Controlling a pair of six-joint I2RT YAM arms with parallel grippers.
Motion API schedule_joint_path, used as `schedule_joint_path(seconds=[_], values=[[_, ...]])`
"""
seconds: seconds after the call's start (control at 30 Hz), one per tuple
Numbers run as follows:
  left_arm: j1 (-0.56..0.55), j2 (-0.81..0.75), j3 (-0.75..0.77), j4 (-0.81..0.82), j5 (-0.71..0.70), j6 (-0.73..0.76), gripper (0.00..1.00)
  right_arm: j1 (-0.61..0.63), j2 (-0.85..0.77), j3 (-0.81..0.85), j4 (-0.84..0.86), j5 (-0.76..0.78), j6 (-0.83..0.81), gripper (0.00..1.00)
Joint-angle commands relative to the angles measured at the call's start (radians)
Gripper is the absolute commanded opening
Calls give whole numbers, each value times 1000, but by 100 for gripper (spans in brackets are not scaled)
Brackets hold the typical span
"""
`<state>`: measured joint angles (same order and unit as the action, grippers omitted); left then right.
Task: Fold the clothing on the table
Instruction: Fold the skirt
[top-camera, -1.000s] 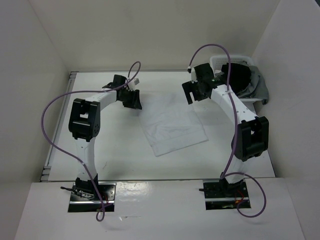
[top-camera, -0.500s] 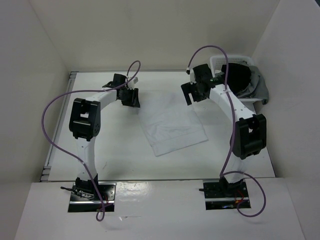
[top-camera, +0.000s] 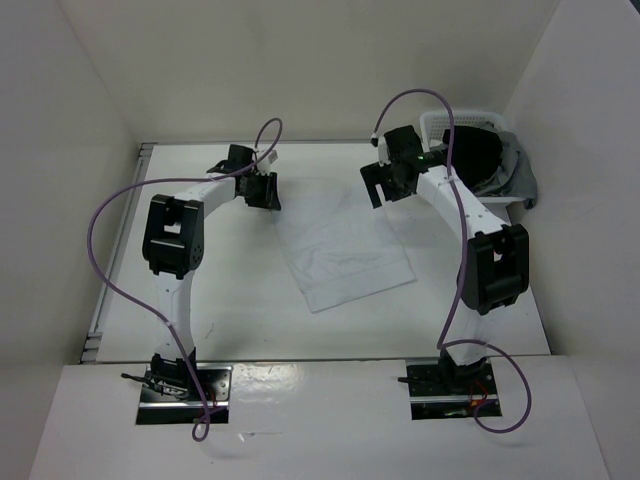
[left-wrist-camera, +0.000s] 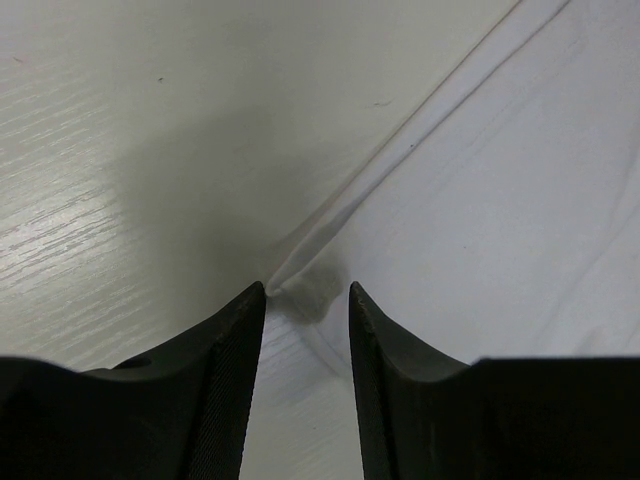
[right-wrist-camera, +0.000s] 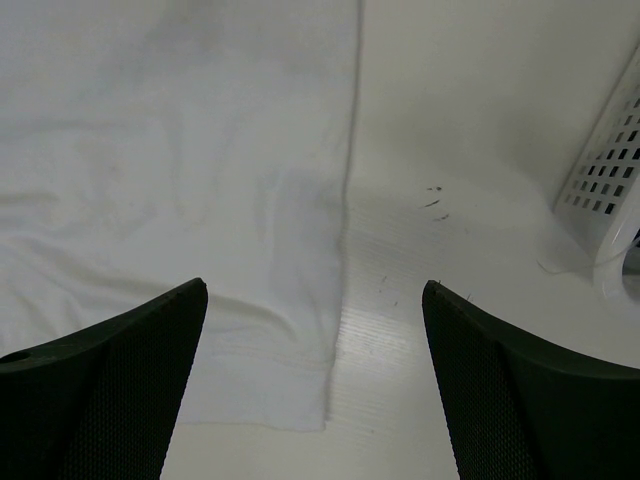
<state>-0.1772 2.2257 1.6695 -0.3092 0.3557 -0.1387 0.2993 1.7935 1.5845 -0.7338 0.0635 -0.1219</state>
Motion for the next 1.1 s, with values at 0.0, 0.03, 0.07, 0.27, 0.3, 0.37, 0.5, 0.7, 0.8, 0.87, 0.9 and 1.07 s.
schedule_joint_path(seconds=[0.0,0.03,0.07,0.27,0.3,0.37,0.5,0.7,0.8,0.87,0.9,1.07], values=[[4,23,16,-2,5,-10,46,1,12,54,11,-7,-5,92],[4,23,16,-2,5,-10,45,1,12,54,11,-7,-5,92],[4,23,7,-2,14,-1,42,1,21,54,11,-7,-5,92],[4,-6,-39,-2,23,8,33,1,30,63,11,-7,-5,92],[4,-6,-39,-2,23,8,31,1,30,63,11,-16,-5,92],[4,-15,-48,-11,23,8,23,1,40,63,11,-16,-5,92],[4,-5,-27,-42,23,30,13,-8,88,97,31,-25,-5,92],[4,38,78,-100,23,79,12,-43,278,285,50,-105,-5,88],[4,38,104,-126,14,99,12,-55,358,411,50,-125,-15,86],[4,16,84,-126,3,108,12,-65,450,535,18,-125,-15,85],[4,5,69,-126,3,108,12,-65,469,560,8,-151,-15,82],[-18,-70,-40,-93,-17,129,13,-77,526,631,-6,-189,-15,73]])
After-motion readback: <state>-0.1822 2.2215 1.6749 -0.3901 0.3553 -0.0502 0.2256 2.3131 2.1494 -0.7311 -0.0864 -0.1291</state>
